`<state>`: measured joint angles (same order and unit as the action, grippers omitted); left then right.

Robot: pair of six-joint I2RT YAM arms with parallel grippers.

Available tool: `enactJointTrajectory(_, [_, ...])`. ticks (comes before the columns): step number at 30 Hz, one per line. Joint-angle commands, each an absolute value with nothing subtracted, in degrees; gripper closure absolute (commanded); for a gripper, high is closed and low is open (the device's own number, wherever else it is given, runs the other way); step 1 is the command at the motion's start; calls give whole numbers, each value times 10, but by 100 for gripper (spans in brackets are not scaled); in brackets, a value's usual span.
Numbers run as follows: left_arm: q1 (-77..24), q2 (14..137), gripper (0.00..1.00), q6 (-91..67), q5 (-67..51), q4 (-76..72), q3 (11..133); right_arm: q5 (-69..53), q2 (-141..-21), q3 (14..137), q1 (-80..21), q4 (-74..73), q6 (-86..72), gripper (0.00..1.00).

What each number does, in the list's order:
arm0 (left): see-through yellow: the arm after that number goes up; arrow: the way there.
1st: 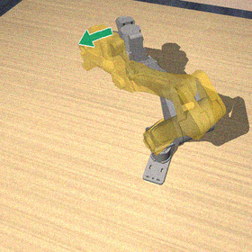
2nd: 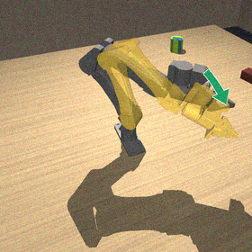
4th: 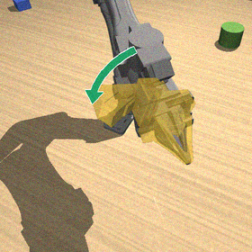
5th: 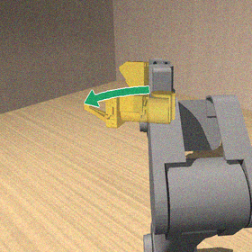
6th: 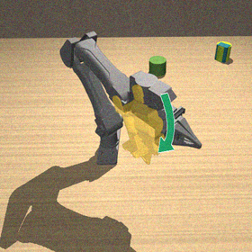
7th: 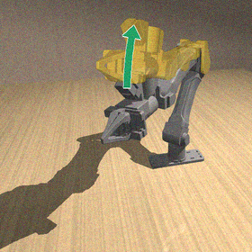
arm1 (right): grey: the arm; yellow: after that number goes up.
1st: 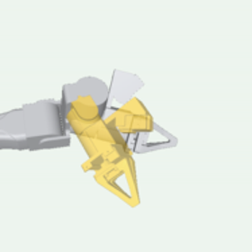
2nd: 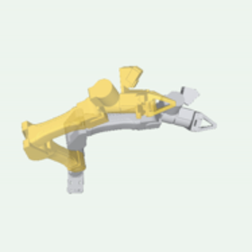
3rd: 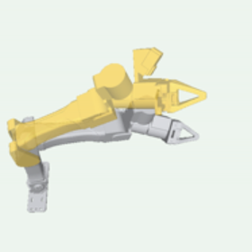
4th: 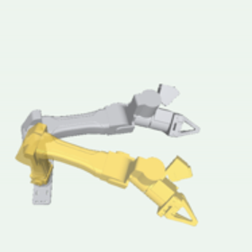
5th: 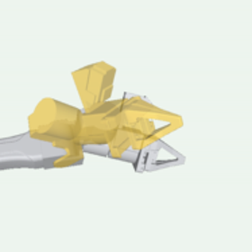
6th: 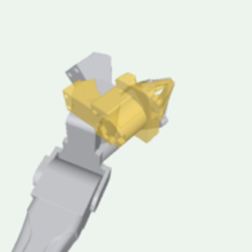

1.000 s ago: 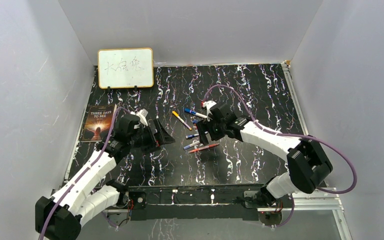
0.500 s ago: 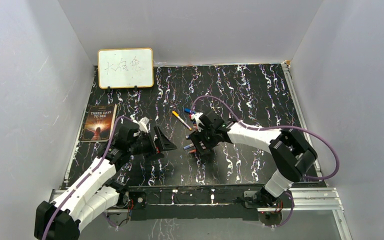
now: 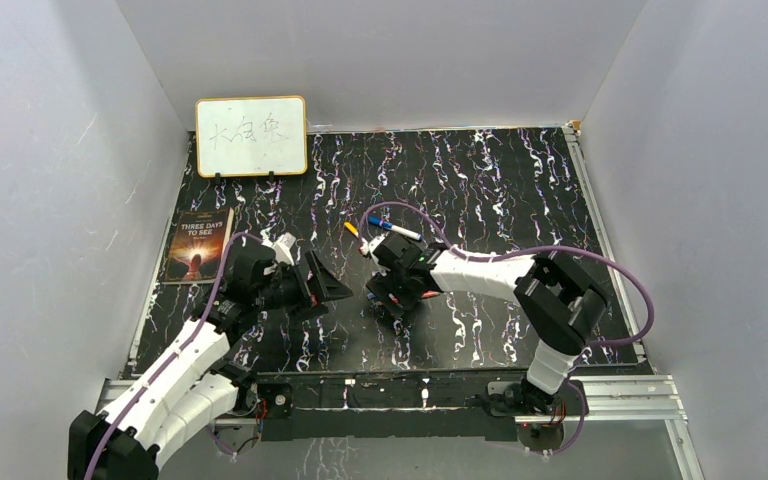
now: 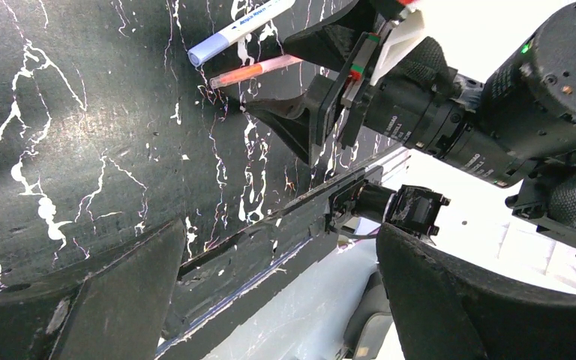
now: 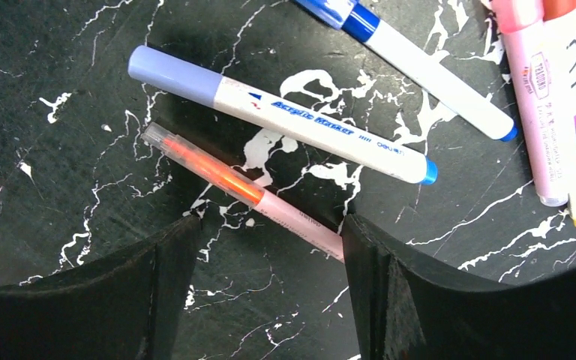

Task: Open the pen caps

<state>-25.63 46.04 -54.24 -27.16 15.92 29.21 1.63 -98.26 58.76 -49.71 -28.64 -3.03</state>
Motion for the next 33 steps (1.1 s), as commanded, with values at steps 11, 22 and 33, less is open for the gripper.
enactJointTrajectory(11, [-258,457,2,-550,-248,205,326,116,-1008,592,-533,-362,-68,70])
enactJointTrajectory(22, [-258,447,2,-536,-239,233,344,70,-1019,593,-553,-345,-99,95])
enactJointTrajectory(33, [-258,427,2,-529,-214,270,348,52,-1007,578,-566,-326,-152,71])
